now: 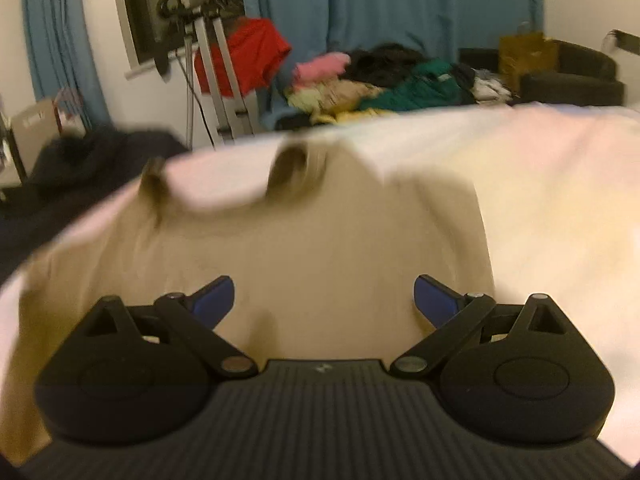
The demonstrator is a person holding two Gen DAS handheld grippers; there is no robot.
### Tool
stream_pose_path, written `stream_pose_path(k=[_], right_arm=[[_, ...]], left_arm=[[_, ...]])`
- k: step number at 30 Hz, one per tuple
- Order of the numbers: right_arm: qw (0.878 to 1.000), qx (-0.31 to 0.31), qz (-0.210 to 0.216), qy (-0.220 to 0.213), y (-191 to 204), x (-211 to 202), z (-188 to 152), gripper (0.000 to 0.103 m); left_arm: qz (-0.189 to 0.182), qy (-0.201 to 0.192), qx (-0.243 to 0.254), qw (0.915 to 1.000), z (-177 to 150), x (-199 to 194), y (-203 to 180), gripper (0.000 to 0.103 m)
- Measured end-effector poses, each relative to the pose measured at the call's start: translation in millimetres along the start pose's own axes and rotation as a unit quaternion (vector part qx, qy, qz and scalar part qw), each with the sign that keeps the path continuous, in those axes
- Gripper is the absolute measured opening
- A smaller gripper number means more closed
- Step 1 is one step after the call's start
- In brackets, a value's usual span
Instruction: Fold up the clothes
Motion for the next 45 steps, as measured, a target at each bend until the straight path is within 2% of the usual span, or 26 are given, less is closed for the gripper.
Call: stream_pose_path(k=[3,5,8,10,12,13,17,24,30,37,45], right_arm=[[1.0,-0.026,-0.005,0.001,4.0,-28.3,-56.5,0.098],[0.999,-0.053,0.002,0.001,11.6,-34.7,-78.7,0.098],[0.996,-0.092,-0.013,0.0,14.3,-26.9,-97.9,0.1],[0.995,-0.099,-0.018,-0.002,13.1,-21.6,-98.7,0.103],[0.996,-0.09,-0.011,0.005,11.0,-20.0,-95.5,0.103],[0.997,-0.082,-0.005,0.009,9.0,-19.2,-94.7,0.103],[0.998,-0.063,0.011,0.011,3.5,-22.9,-97.2,0.103],[0.997,-0.072,0.003,0.007,7.4,-21.9,-100.4,0.103],[0.998,-0.066,0.007,0.007,6.4,-21.4,-99.8,0.103],[0.998,-0.066,0.008,0.007,6.0,-21.0,-99.5,0.103],[0.998,-0.067,0.008,0.008,3.7,-21.3,-98.7,0.103]], left_arm=[[0.029,0.021,0.029,0.999,-38.7,-52.1,4.7,0.103],[0.032,0.049,0.047,0.9972,-49.1,-74.2,3.4,0.103],[0.023,0.074,0.04,0.9962,-61.0,-103.8,3.2,0.103],[0.01,0.073,0.042,0.9964,-64.1,-111.6,-0.7,0.103],[0.025,0.062,0.054,0.9963,-72.2,-122.3,-2.5,0.103],[0.03,0.062,0.062,0.9957,-76.2,-118.3,-6.4,0.103],[0.01,0.079,0.062,0.9949,-91.8,-110.5,-17.3,0.103],[0.003,0.081,0.048,0.9955,-97.1,-94.7,-21.4,0.103],[-0.004,0.081,0.023,0.9964,-94.7,-82.3,-23.3,0.103],[-0.007,0.067,0.021,0.9975,-89.2,-74.4,-31.8,0.103],[-0.01,0.06,0.088,0.9943,-94.3,-68.3,-57.2,0.103]])
Point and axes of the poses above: each gripper's, at about its wrist camera, not at the fingertips, and x roughly the way its jaws point, y to its left, z to its top, the point moved 9 cm from there along x, roughly the way its jaws point, and after that the axes turned 14 degrees about x, right-handed, at the moved point
